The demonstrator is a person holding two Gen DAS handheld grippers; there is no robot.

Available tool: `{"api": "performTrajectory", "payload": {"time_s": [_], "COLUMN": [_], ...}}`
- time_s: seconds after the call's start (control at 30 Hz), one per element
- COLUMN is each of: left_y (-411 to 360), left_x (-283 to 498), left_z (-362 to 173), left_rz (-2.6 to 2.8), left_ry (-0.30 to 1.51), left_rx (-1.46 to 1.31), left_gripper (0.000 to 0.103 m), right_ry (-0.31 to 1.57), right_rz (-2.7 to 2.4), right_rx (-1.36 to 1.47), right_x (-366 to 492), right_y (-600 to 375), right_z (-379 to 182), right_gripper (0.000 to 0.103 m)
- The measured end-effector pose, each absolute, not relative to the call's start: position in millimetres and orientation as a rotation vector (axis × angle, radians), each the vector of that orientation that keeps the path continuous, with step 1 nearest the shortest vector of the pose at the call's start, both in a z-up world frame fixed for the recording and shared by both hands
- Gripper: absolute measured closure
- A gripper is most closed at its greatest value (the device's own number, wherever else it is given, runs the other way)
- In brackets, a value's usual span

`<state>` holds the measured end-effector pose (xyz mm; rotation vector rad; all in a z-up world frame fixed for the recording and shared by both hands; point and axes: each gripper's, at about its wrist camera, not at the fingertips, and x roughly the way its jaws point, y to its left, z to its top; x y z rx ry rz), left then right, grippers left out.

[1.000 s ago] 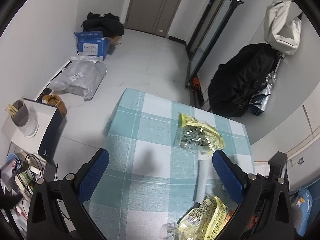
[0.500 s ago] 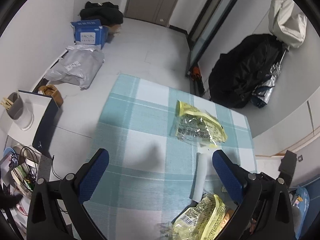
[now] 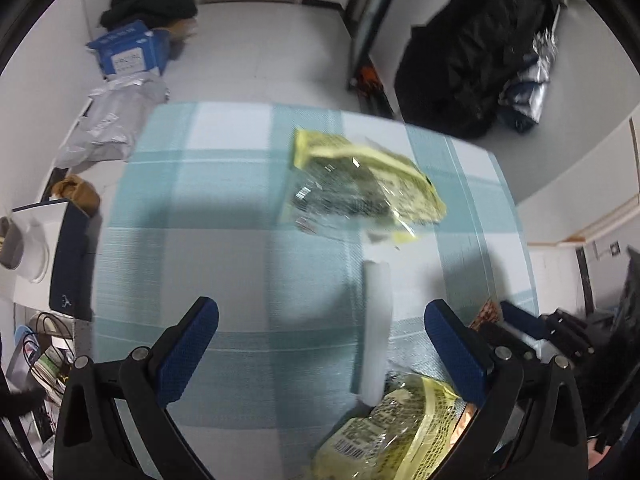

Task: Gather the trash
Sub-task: 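Lower the right tool onto the red-patterned wrapper while the left tool reaches the white foam stick, then grasp the red wrapper with the right tool while the left tool grasps the foam stick, lifting both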

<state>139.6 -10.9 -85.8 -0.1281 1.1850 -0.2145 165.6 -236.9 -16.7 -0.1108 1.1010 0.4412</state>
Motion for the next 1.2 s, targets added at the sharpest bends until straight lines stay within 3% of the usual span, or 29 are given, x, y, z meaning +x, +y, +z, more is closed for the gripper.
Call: {"api": "performTrajectory", "payload": {"time_s": [0.2, 0.4, 0.47, 0.53, 0.57, 0.73, 1.2], "left_y": [-28.2, -32.3, -34.5, -37.2, -38.6, -46.9, -29.1], "left_x": [140.8, 141.1, 141.2, 140.5, 139.3, 135.5, 139.8], "left_z": [-97.5, -107.3, -110.4, -109.5, -107.9, -103.8, -99.7], "left_rz": [-0.210, -0.152, -0.143, -0.151, -0.161, -0.189, -0.190], "left_ry": [1.200, 1.198, 1.203, 1.198, 1.195, 1.182, 1.183], "left_rx": [-0.021, 0.073, 0.104, 0.116, 0.118, 0.135, -0.007], "left_gripper": [0.002, 0.009, 0.031, 0.038, 0.052, 0.086, 0.091], "right_ry": [1.073, 1.044, 1.044, 1.045, 1.046, 1.034, 1.018], "right_rz": [0.429, 0.450, 0.468, 0.472, 0.473, 0.478, 0.494], "right_rx": [-0.053, -0.046, -0.046, -0.052, -0.049, -0.040, -0.057], "right_x": [169.5, 170.2, 170.2, 169.0, 168.7, 166.6, 162.4], "right_y": [-254.5, -258.1, -257.6, -258.7, -259.4, -262.7, -255.5], "right_z": [-4.9, 3.2, 3.0, 2.6, 2.6, 5.9, 9.6], "right_gripper": [0.074, 0.074, 0.074, 0.074, 0.074, 0.074, 0.074]}}
